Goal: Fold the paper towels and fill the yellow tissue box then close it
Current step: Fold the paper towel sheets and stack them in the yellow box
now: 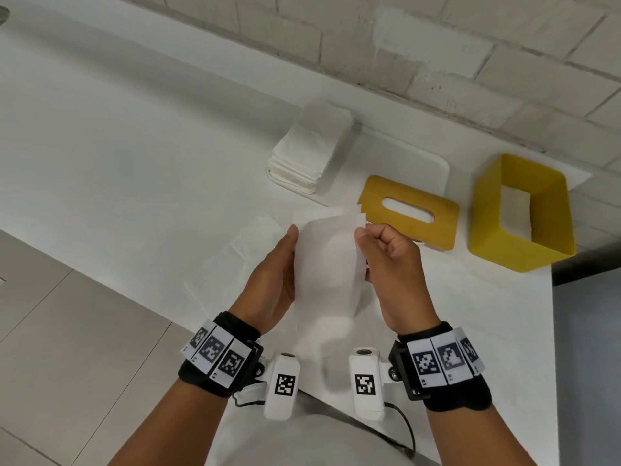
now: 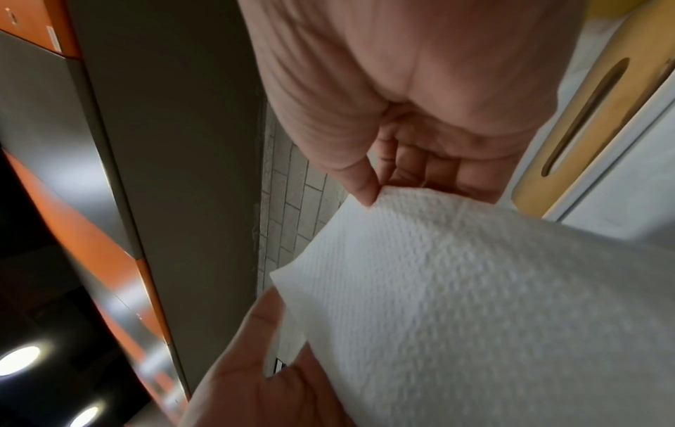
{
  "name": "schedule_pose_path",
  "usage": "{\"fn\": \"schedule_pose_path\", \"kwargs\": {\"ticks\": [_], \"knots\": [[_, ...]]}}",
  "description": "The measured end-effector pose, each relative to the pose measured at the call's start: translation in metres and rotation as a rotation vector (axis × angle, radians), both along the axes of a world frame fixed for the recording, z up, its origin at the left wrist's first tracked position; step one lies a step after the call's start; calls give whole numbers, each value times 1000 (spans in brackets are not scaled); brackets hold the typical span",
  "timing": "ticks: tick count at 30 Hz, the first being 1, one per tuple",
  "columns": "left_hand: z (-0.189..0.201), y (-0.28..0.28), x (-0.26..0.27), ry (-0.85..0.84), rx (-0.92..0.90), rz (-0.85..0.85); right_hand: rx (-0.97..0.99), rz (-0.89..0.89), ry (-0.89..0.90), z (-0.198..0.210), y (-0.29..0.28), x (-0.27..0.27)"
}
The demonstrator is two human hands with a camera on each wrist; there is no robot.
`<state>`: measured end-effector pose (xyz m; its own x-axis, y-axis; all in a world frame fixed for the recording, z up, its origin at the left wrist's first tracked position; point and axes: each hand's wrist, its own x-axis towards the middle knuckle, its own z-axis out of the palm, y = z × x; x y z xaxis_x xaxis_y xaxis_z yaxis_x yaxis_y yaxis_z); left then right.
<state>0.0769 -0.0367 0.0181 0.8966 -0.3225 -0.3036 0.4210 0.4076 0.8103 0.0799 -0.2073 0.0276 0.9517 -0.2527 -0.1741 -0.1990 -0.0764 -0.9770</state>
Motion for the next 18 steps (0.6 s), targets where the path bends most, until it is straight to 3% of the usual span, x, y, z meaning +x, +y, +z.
{"fn": "schedule_pose_path", "kwargs": {"ticks": [6,18], "knots": [[-4,-4,-6,-67,97,-8,70,-35,34,-2,1,-2],[-11,-7,-12,-80,241,22,22,-37,15,-2,2,-6]]}}
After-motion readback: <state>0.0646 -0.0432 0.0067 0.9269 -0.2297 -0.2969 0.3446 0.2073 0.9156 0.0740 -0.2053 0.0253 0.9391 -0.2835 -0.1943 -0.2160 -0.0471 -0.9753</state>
